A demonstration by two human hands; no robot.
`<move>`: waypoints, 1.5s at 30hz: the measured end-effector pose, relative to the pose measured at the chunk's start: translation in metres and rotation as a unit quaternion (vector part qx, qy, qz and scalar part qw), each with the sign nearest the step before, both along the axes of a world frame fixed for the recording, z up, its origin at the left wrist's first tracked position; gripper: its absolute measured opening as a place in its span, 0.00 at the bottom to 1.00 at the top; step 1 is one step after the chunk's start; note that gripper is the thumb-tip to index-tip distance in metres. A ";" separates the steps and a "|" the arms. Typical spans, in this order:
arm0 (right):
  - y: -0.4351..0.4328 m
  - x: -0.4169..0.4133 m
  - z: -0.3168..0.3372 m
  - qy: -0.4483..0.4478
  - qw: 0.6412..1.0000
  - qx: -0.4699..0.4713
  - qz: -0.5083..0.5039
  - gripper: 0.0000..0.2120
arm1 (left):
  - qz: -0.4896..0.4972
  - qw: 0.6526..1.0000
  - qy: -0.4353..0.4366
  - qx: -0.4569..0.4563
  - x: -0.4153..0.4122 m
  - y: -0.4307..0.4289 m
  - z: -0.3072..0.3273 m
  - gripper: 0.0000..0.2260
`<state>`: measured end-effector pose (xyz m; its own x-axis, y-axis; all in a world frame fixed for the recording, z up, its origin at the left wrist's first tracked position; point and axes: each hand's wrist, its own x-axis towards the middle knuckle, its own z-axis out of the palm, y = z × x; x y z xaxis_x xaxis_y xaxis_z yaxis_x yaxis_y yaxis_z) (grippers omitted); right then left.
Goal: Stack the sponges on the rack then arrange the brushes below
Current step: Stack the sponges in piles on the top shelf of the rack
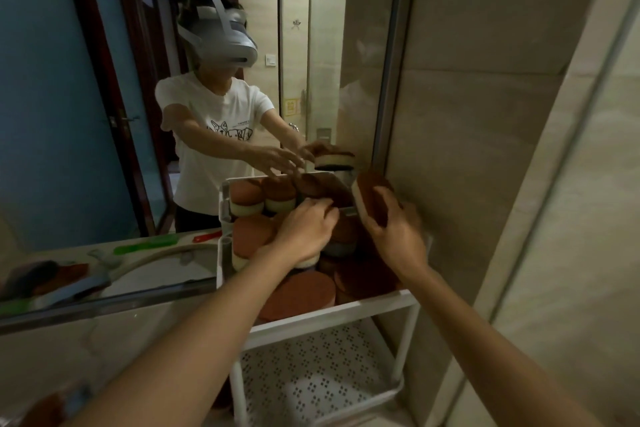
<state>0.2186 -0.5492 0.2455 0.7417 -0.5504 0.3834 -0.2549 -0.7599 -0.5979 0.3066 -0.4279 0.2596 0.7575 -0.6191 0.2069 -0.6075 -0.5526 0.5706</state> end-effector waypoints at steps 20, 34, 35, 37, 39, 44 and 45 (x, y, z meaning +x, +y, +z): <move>-0.013 0.022 -0.020 0.220 0.973 -0.069 0.028 0.24 | -0.050 0.951 -0.078 0.296 0.001 0.004 -0.021 0.28; -0.005 0.016 -0.004 0.299 0.943 -0.138 0.043 0.26 | -0.053 0.952 -0.066 0.295 0.002 0.003 -0.022 0.29; -0.004 0.016 -0.005 0.290 0.945 -0.145 0.049 0.26 | -0.050 0.955 -0.062 0.287 0.002 0.002 -0.021 0.28; -0.004 0.015 -0.005 0.267 0.952 -0.136 0.067 0.25 | -0.042 0.963 -0.044 0.262 0.004 -0.001 -0.019 0.26; -0.004 0.013 -0.005 0.242 0.959 -0.123 0.086 0.24 | -0.041 0.975 -0.018 0.219 0.005 -0.002 -0.016 0.23; 0.009 0.005 0.002 0.112 0.979 -0.107 0.130 0.21 | 0.036 0.999 0.018 0.010 -0.005 0.003 -0.002 0.16; 0.013 0.005 0.004 0.072 0.983 -0.108 0.132 0.20 | 0.063 0.998 0.004 -0.024 -0.010 0.004 0.002 0.15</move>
